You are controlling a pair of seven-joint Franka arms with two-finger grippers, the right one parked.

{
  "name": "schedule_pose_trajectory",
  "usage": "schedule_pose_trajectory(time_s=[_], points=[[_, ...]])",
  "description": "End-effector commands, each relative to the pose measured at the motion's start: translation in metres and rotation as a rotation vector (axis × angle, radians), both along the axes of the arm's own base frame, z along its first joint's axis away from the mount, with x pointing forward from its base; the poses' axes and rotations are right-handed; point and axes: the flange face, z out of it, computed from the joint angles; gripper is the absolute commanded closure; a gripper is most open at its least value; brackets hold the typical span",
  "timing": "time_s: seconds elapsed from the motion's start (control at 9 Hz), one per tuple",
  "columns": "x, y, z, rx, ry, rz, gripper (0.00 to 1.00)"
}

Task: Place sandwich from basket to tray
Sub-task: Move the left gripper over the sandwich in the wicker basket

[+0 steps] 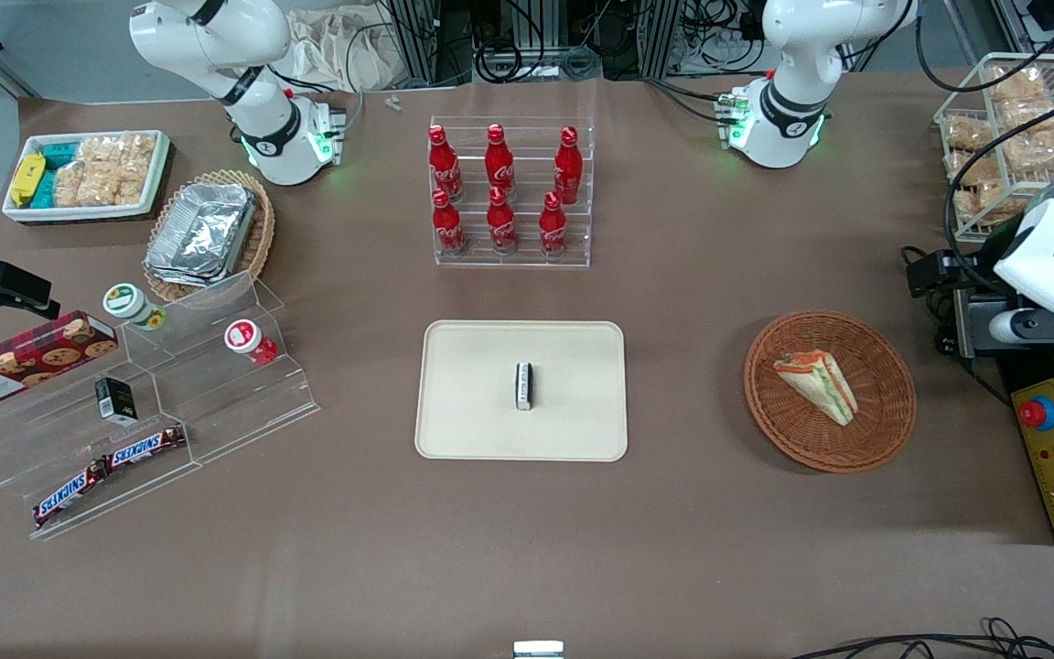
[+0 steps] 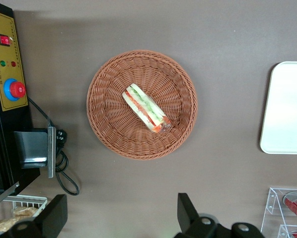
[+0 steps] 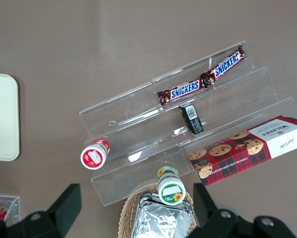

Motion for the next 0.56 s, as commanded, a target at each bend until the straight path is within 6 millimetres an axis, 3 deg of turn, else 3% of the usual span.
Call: schedule_pose_trajectory(time_s=[0.0,0.22,0.44], points=[[0.000,-0.009,-0.003,-0.024,0.028,-0.033,0.01],[0.002,-0.009,-0.005,-0.025,0.025,-0.032,0.01],[0.001,-0.007,-0.029,-0.016,0.077,-0.026,0.01]])
